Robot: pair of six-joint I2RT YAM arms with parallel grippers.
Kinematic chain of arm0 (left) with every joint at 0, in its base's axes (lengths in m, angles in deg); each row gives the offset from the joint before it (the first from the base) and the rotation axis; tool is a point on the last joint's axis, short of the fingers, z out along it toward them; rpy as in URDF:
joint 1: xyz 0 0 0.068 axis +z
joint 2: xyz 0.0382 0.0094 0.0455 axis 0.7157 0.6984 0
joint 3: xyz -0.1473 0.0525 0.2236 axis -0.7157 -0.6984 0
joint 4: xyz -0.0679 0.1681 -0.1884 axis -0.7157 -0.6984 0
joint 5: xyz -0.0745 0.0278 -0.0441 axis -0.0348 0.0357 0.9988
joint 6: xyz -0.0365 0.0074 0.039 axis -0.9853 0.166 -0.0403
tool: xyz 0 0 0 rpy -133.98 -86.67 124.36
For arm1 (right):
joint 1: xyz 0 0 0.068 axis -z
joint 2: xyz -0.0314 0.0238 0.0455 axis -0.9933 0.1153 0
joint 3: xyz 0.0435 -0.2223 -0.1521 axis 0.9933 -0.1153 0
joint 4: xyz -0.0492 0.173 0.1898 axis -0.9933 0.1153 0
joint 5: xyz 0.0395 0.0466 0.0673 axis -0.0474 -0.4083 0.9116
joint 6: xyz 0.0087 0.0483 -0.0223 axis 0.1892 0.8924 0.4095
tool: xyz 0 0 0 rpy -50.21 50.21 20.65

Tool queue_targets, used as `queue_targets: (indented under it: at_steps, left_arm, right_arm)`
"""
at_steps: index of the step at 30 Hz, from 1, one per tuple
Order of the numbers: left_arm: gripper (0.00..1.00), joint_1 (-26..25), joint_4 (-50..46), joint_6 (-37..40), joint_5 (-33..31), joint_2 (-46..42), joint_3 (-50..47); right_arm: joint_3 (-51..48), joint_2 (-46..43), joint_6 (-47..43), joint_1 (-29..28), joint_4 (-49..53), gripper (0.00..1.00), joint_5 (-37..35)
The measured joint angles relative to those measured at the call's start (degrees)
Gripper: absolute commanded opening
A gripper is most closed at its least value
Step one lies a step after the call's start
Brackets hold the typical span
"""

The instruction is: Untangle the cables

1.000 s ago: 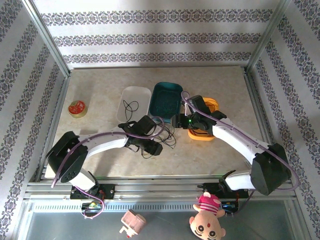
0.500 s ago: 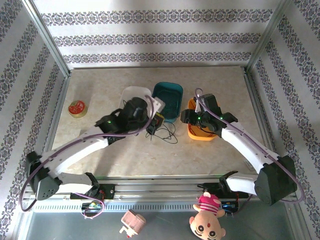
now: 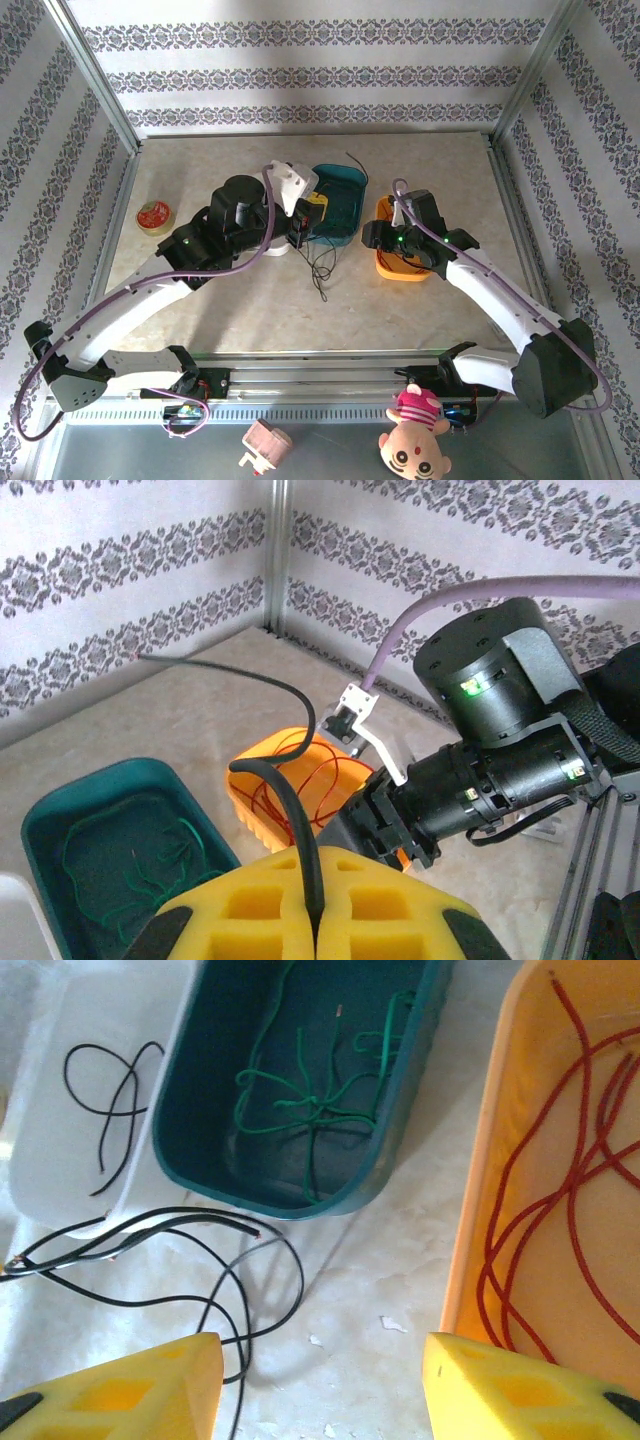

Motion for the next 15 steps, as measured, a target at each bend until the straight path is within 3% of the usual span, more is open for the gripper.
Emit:
queue_targets:
  at_steps: [15]
  left_arm:
    - [0.0,0.0,3.3,8.1,1.2,-2.3,11.2]
  right_arm:
    - [-2.5,-2.3,-0.8,-1.0,-0.8,0.56,-1.9]
